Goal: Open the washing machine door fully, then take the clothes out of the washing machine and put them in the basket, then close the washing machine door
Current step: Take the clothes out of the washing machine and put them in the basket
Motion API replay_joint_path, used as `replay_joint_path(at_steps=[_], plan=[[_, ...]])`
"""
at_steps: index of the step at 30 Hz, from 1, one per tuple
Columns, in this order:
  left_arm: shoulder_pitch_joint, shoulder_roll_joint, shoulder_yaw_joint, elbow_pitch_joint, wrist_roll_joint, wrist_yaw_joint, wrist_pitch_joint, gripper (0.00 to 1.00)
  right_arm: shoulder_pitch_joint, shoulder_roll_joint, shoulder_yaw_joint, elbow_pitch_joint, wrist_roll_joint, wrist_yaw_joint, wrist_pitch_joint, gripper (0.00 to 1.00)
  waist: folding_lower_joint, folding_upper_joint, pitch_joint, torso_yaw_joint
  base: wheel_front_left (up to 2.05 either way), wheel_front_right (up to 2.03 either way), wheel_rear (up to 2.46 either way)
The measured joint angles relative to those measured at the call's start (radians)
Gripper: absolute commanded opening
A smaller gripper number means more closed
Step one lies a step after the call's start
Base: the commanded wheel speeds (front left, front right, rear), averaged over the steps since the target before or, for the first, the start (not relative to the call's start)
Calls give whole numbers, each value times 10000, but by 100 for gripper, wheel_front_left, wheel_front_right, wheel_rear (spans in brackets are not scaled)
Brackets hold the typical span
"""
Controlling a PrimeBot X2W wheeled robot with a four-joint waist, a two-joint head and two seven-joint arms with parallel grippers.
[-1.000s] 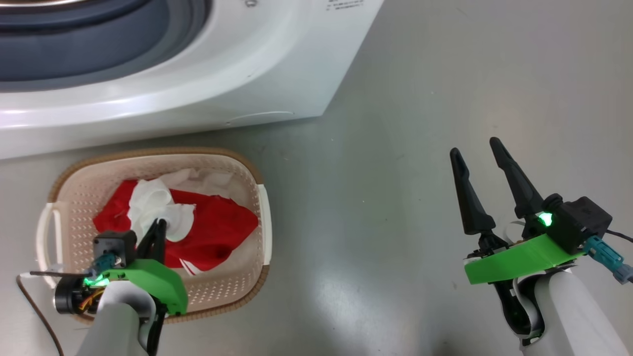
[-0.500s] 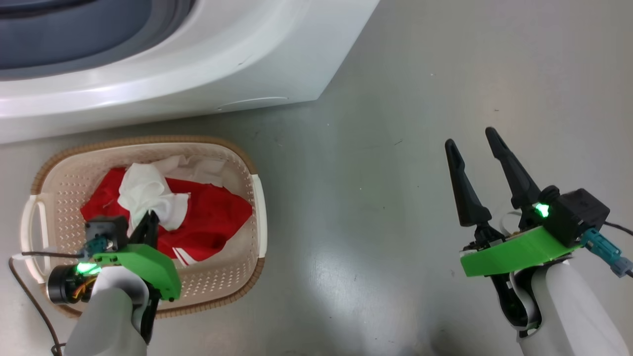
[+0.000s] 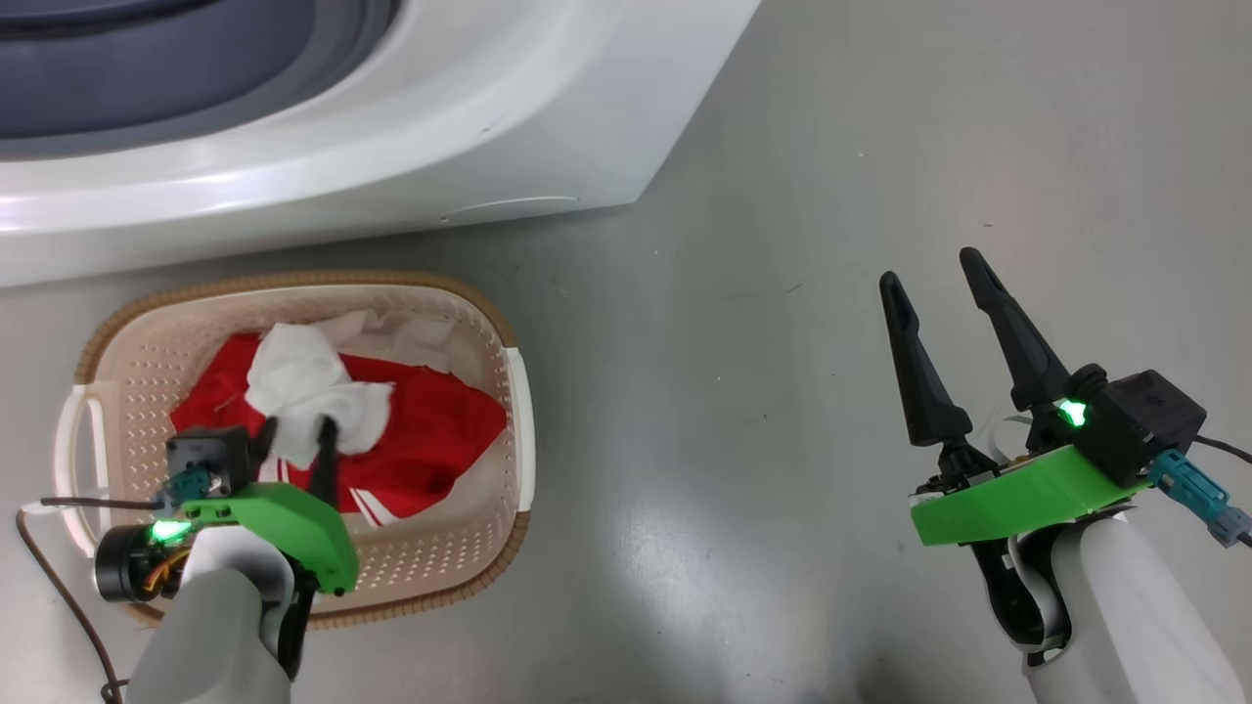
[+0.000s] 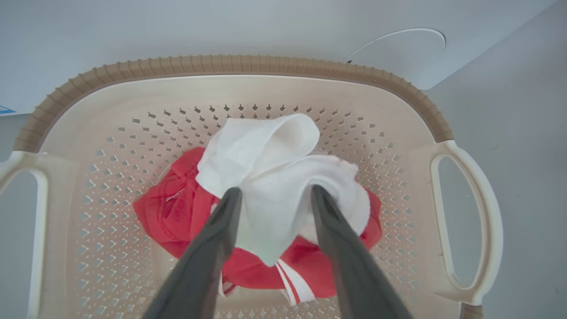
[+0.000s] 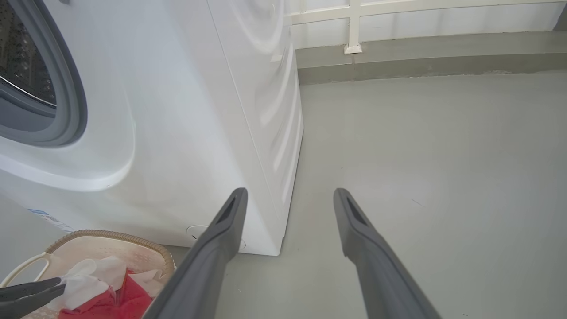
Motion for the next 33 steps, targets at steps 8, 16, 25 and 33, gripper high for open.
replay_joint_path(at_steps=[8, 16, 25, 33], plan=[[1, -6, 31, -255, -12, 0, 0, 100, 0, -12, -8, 4, 2, 0, 2, 100, 0, 0, -93, 78, 0, 0, 0], [15, -13, 98, -552, -17, 0, 0, 100, 1, -25, -8, 12, 2, 0, 0, 100, 0, 0, -201, 140, 0, 0, 0], [85, -33, 163, -769, -121, 0, 0, 100, 5, -44, -8, 96, 2, 0, 0, 100, 0, 0, -400, 170, 0, 0, 0], [544, -113, 219, -1448, -364, 0, 0, 100, 29, -77, -17, 178, 2, 0, 0, 100, 0, 0, -892, 226, 0, 0, 0]])
